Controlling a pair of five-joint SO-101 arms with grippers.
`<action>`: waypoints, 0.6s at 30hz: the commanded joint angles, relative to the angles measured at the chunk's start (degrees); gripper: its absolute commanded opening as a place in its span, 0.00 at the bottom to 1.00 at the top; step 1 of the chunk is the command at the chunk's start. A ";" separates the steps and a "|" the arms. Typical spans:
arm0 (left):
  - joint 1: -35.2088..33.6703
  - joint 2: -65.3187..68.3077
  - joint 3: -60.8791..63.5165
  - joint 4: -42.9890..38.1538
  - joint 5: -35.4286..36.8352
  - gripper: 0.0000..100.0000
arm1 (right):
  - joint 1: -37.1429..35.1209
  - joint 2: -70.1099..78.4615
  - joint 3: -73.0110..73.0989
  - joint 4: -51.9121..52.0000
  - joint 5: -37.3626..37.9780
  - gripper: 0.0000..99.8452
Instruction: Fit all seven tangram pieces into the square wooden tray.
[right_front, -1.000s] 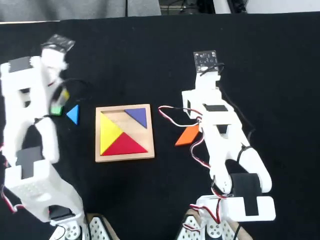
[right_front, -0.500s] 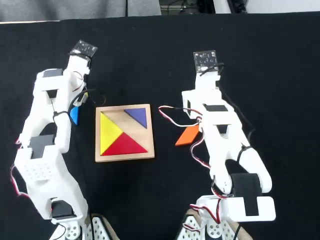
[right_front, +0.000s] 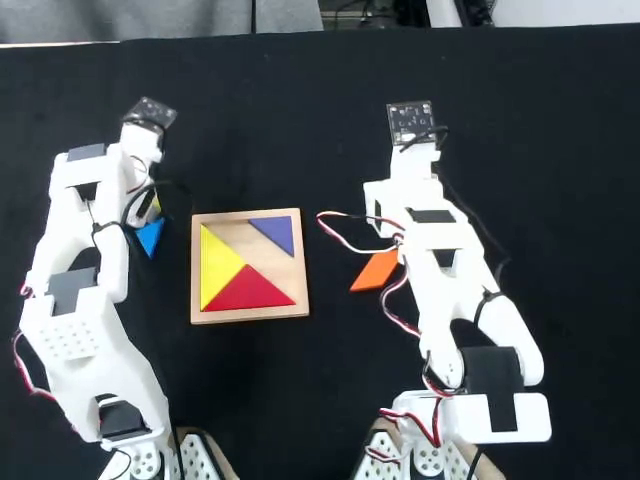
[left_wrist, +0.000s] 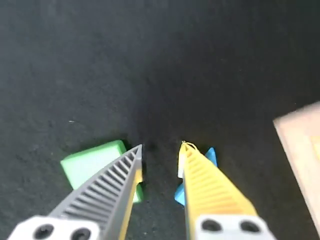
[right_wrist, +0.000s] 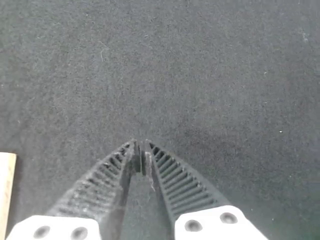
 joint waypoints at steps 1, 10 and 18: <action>-0.04 -1.23 -3.38 0.62 0.44 0.13 | -0.79 -0.13 -2.51 -1.32 0.53 0.02; 6.11 -1.23 -12.18 11.87 6.07 0.13 | -0.70 -0.13 -2.51 -1.32 0.53 0.02; 8.57 -0.62 -10.95 18.02 -2.37 0.13 | -0.62 -0.22 -2.59 -1.32 0.53 0.02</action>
